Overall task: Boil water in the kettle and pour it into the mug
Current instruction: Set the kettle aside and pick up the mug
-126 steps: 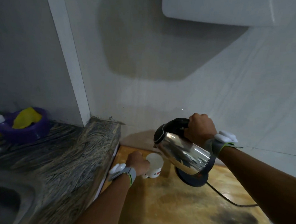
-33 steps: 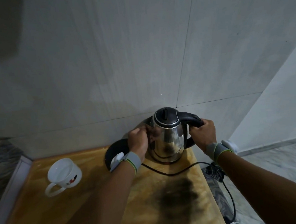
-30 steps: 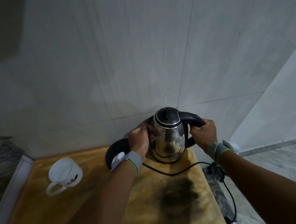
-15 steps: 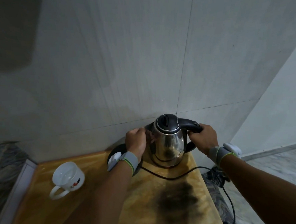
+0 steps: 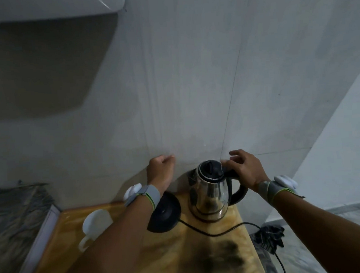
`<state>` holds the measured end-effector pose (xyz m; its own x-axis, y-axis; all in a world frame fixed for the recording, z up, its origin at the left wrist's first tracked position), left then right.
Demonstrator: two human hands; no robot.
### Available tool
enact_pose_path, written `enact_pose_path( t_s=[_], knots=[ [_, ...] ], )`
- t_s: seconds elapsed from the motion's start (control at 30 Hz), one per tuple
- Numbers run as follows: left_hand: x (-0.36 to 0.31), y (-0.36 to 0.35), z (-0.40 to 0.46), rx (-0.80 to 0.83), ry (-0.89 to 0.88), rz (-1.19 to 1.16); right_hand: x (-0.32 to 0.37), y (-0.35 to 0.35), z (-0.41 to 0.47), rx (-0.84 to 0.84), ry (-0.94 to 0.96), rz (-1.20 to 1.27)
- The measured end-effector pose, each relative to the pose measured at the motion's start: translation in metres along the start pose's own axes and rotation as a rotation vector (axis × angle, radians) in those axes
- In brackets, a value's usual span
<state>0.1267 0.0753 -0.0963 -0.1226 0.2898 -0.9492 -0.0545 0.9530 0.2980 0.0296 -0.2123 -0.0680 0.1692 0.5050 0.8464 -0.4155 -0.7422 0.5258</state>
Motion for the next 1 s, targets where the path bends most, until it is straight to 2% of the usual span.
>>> enact_pose_path(
  t_s=[0.37, 0.67, 1.0],
  knots=[
    [-0.033, 0.094, -0.01, -0.093, -0.117, 0.169, 0.103, -0.051, -0.009, 0.08, 0.22, -0.09],
    [0.004, 0.181, -0.006, -0.12, -0.108, 0.249, 0.154, -0.138, -0.035, 0.212, 0.338, -0.134],
    [0.078, 0.254, -0.01, -0.127, 0.013, 0.318, 0.159, -0.249, -0.081, 0.387, 0.322, -0.184]
  ],
)
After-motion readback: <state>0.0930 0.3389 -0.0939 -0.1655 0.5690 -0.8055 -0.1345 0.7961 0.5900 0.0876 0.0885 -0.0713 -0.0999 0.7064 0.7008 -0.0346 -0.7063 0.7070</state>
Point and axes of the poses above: each hand's wrist, its own z-axis towards the middle knuckle, its own y-axis out of the back of the hand, x = y × z, the point moved 9 cm from there along z, towards the middle knuckle, and after that the axes turned 4 degrees about -x, right-handed, at the moved point
